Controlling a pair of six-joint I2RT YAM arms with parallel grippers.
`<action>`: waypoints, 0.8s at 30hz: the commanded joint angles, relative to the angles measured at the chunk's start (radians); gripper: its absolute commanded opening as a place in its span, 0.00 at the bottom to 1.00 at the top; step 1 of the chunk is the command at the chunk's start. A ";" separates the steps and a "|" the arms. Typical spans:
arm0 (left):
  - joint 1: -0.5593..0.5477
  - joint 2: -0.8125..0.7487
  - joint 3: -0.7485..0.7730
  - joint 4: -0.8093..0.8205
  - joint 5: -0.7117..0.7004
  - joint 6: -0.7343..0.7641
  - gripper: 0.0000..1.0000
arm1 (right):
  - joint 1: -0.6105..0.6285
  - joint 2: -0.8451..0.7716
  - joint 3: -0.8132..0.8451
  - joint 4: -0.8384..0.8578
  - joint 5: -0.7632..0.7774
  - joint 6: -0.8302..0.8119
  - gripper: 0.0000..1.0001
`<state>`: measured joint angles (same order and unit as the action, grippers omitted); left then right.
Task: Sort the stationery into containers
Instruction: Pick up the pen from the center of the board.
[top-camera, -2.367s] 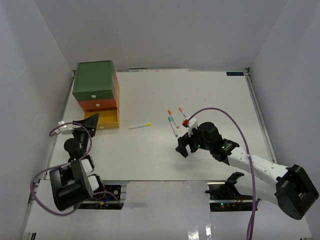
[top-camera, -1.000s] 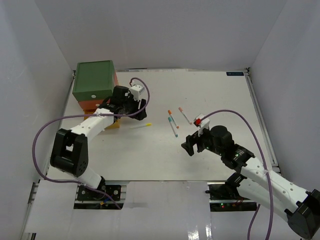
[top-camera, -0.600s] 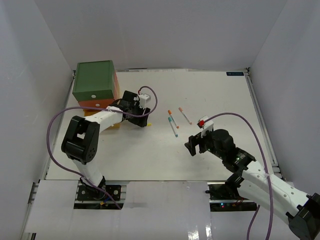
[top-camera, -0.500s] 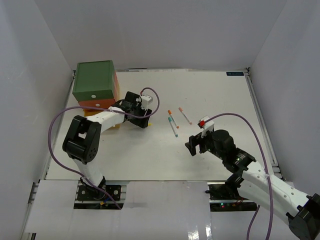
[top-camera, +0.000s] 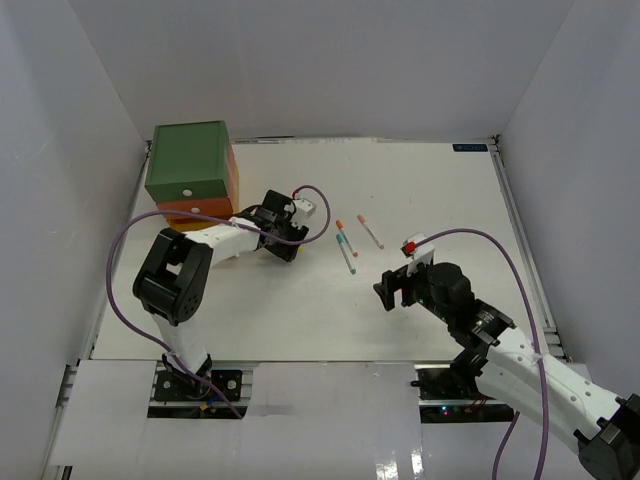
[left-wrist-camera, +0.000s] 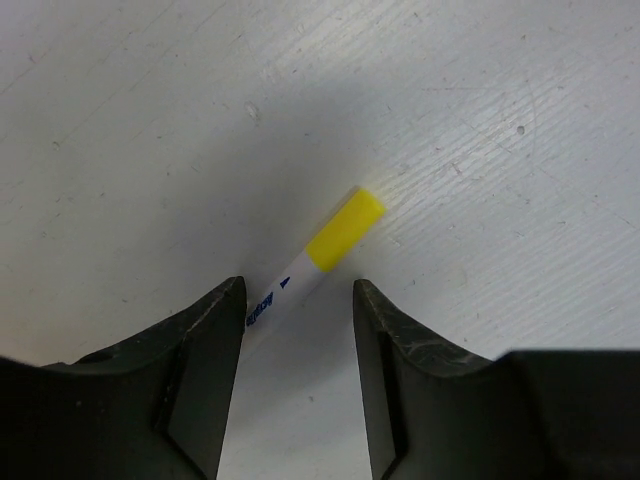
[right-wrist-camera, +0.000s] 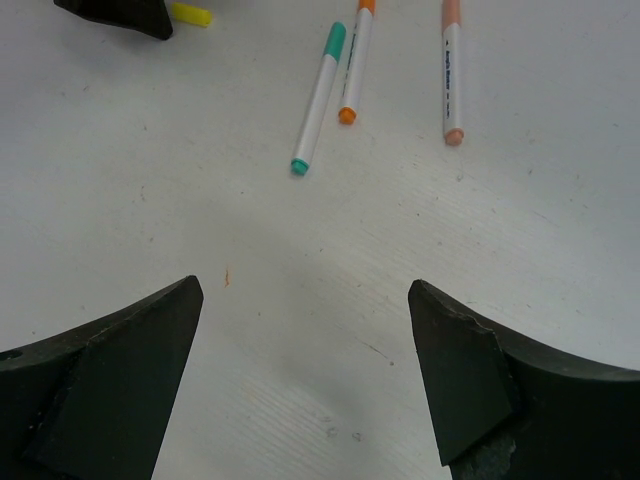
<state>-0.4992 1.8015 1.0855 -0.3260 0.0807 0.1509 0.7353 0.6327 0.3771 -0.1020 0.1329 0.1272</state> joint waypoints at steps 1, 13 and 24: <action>-0.012 0.018 -0.021 -0.022 -0.019 0.012 0.56 | -0.001 -0.021 -0.006 0.041 0.025 0.012 0.90; -0.058 -0.065 -0.075 -0.025 -0.058 0.006 0.17 | 0.001 -0.048 -0.018 0.042 0.024 0.017 0.90; 0.031 -0.353 -0.108 -0.079 -0.239 -0.287 0.10 | -0.001 -0.048 -0.024 0.054 0.007 0.015 0.90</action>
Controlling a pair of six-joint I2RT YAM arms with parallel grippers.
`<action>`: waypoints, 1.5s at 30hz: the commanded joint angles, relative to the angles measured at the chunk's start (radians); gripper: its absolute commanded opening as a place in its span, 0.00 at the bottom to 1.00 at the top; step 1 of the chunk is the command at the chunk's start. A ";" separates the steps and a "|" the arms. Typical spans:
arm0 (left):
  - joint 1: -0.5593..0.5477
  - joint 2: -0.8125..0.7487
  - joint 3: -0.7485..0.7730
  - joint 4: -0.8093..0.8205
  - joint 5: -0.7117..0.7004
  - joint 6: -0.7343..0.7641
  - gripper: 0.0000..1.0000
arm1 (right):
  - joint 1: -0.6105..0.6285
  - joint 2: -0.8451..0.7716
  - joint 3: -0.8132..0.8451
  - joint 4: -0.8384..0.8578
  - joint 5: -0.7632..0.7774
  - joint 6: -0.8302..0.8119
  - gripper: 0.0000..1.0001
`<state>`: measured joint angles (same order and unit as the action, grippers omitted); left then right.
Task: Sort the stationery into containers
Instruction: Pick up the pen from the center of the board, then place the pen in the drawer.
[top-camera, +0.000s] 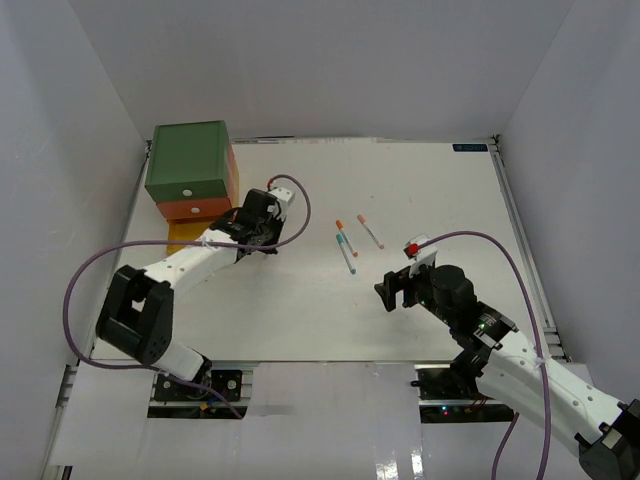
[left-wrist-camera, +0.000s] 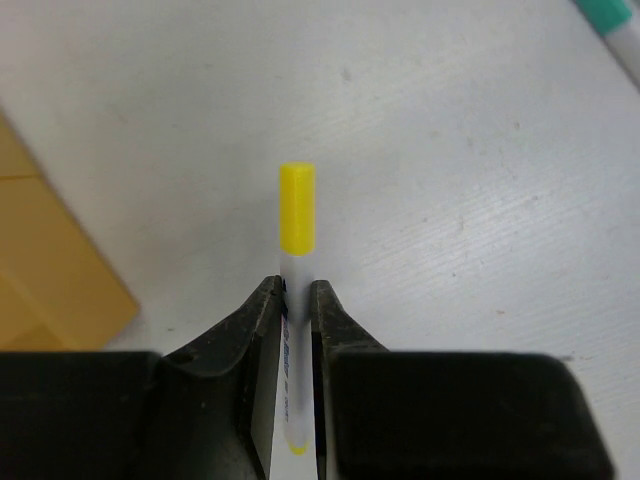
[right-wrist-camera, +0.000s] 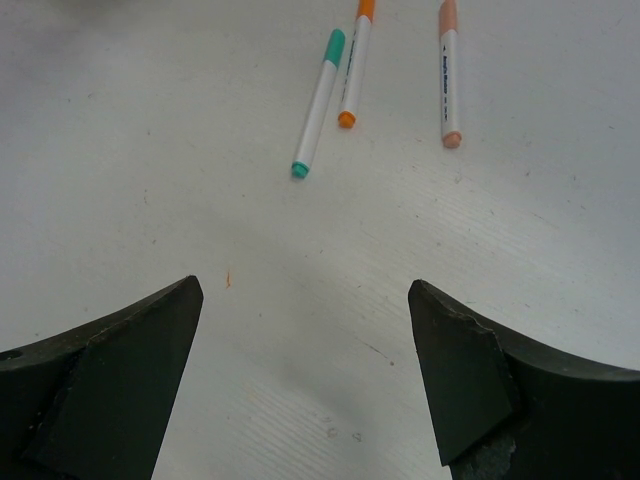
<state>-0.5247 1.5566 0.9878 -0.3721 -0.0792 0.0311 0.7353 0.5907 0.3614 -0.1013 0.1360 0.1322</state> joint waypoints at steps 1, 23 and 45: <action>0.075 -0.131 -0.021 -0.037 -0.082 -0.207 0.10 | -0.001 -0.006 -0.009 0.055 0.002 0.009 0.90; 0.612 -0.296 -0.069 -0.087 -0.073 -0.956 0.00 | -0.001 -0.034 -0.016 0.054 -0.033 0.018 0.90; 0.697 -0.237 -0.047 0.041 -0.018 -1.045 0.85 | -0.001 0.199 0.119 -0.041 -0.095 -0.017 0.91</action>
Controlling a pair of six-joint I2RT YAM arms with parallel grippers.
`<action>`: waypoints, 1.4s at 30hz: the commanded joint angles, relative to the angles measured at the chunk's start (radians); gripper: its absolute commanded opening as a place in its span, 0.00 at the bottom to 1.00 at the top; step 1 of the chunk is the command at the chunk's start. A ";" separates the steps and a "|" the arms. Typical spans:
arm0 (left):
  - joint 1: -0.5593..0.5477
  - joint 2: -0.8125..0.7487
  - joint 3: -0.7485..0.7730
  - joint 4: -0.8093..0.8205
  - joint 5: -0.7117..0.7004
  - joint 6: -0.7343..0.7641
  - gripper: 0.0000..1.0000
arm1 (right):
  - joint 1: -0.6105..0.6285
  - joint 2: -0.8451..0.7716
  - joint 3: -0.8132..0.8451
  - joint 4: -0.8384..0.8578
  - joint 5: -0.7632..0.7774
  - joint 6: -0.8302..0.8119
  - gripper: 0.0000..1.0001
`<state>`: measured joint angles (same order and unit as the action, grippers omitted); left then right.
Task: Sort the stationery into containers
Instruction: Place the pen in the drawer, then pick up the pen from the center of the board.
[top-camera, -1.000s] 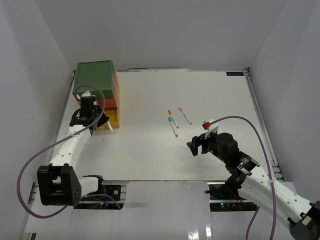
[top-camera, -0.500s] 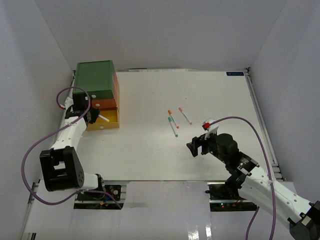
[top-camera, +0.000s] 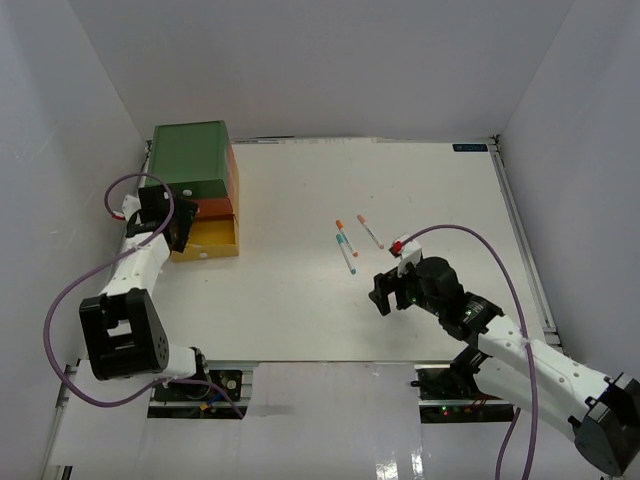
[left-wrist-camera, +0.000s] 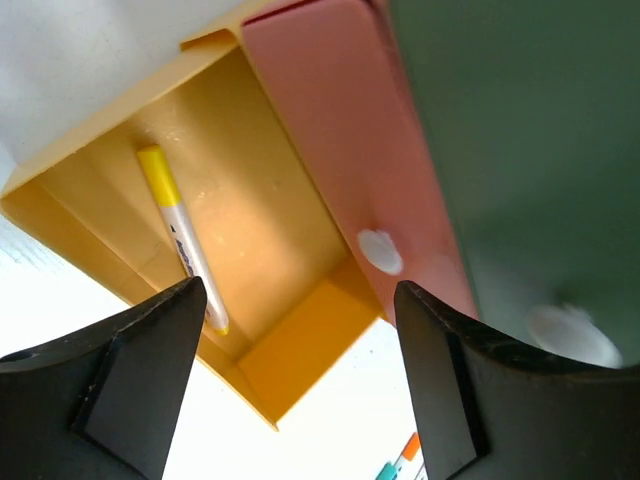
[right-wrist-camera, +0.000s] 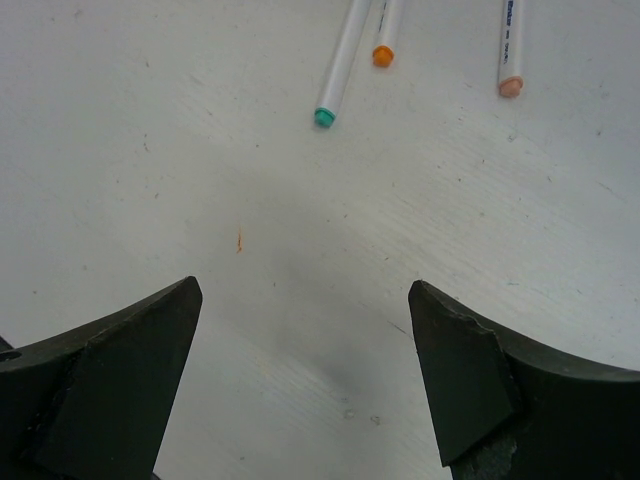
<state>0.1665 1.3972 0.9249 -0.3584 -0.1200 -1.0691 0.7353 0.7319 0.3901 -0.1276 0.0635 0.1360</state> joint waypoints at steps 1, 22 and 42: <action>0.005 -0.119 0.011 0.027 0.031 0.079 0.87 | 0.001 0.107 0.105 -0.023 -0.016 -0.021 0.91; -0.150 -0.632 -0.362 0.125 0.461 0.712 0.98 | -0.211 0.875 0.608 -0.047 0.052 -0.180 0.95; -0.222 -0.629 -0.363 0.121 0.480 0.698 0.98 | -0.277 1.143 0.731 -0.096 -0.028 -0.243 0.53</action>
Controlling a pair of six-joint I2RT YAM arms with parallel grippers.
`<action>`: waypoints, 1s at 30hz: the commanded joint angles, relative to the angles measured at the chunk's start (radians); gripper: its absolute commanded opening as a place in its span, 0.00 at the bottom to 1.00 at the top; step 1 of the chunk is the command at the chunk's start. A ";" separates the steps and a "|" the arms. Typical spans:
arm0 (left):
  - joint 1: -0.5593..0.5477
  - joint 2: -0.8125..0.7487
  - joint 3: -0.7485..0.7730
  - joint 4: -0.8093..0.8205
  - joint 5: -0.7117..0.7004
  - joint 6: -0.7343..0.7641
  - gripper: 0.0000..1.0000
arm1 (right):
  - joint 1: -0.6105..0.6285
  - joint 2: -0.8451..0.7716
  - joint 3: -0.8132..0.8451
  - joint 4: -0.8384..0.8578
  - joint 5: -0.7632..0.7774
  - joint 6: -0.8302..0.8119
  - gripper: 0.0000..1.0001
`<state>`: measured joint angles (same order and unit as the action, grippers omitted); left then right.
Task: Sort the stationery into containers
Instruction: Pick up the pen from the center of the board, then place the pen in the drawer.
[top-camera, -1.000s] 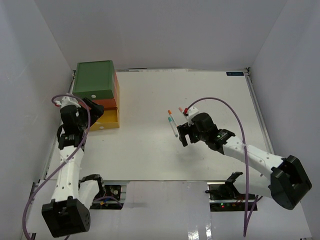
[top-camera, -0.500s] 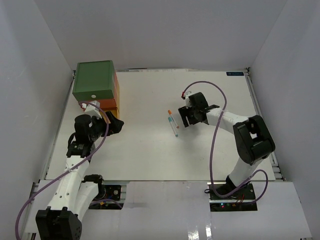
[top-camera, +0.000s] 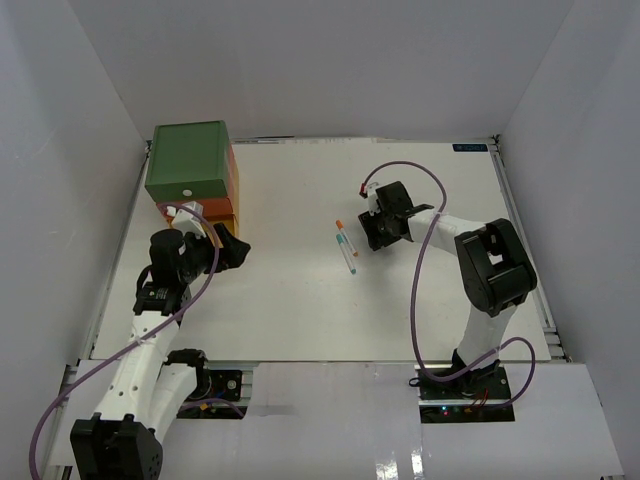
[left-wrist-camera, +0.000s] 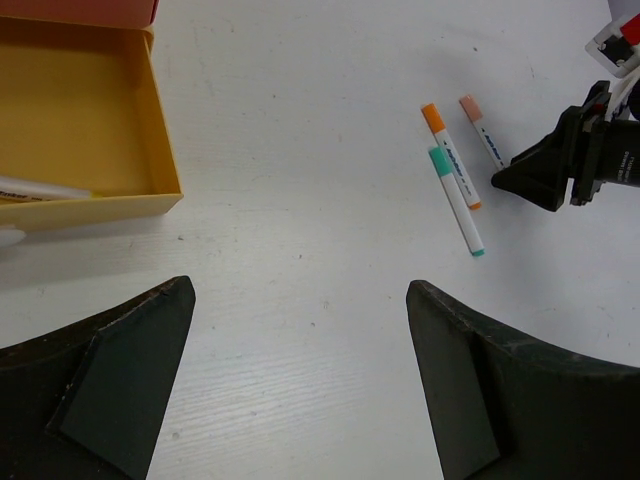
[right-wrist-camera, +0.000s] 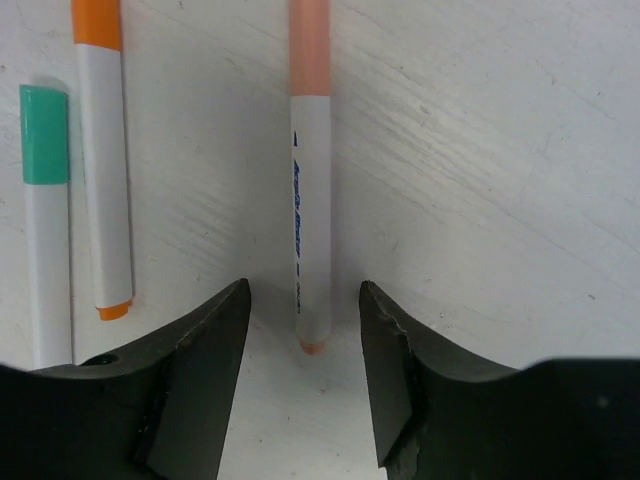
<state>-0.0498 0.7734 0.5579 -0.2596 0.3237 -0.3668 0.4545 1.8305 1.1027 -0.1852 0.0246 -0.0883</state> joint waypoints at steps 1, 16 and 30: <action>-0.005 -0.006 0.002 0.025 0.049 -0.009 0.98 | 0.003 0.044 0.017 -0.042 0.015 -0.016 0.53; -0.056 -0.029 -0.075 0.130 0.310 -0.346 0.98 | 0.144 -0.302 -0.219 0.039 0.103 0.031 0.15; -0.481 0.197 0.025 0.358 -0.110 -0.558 0.98 | 0.354 -0.605 -0.342 0.285 -0.096 0.275 0.17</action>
<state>-0.4801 0.9222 0.5159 0.0269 0.3473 -0.8909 0.7925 1.2636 0.7807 -0.0227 0.0078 0.1116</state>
